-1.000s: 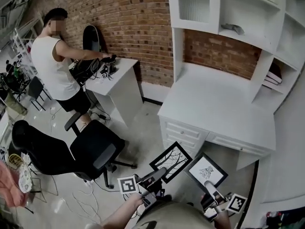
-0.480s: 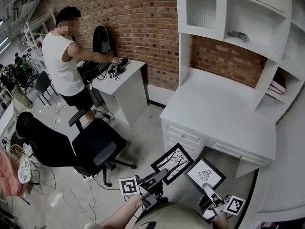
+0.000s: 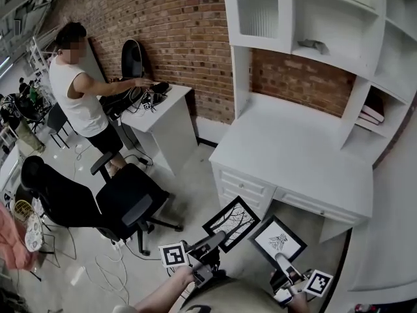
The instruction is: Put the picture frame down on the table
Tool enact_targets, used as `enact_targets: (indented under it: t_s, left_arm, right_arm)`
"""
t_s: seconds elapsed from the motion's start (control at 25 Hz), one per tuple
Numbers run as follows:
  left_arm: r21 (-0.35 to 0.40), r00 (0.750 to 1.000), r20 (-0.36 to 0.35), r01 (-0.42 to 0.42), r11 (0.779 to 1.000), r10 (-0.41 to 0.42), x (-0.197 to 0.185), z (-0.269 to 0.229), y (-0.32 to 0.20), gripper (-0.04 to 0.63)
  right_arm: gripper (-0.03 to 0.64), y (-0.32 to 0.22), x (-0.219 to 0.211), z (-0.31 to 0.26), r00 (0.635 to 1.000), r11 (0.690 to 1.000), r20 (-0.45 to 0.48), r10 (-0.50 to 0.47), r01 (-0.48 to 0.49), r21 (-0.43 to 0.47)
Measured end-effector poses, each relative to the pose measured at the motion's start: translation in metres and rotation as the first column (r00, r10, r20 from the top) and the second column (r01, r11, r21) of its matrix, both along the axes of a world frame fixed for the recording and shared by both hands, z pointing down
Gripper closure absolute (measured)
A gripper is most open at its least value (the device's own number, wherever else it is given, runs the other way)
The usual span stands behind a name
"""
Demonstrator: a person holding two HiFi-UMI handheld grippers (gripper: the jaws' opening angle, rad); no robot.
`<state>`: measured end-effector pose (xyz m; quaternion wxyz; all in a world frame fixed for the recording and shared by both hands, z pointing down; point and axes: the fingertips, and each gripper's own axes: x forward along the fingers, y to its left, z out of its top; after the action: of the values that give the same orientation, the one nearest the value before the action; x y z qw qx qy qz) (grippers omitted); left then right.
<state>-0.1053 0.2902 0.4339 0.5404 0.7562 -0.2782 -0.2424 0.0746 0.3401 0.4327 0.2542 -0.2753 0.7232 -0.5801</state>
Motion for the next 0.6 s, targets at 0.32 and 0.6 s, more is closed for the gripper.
enact_targets:
  t_s: [0.32,0.6]
  left_arm:
    - [0.025,0.998,-0.008,0.061,0.998,-0.060,0.020,-0.012,0.013,0.552]
    - [0.003,0.993,0.012,0.116,0.993,-0.116,0.010,-0.007,0.020,0.552]
  right_arm:
    - [0.598,0.008,0.018,0.007,0.999,0.999,0.021,-0.049,0.050,-0.018]
    - [0.598,0.005,0.004,0.012,0.991,0.991,0.029,-0.134,0.134,-0.008]
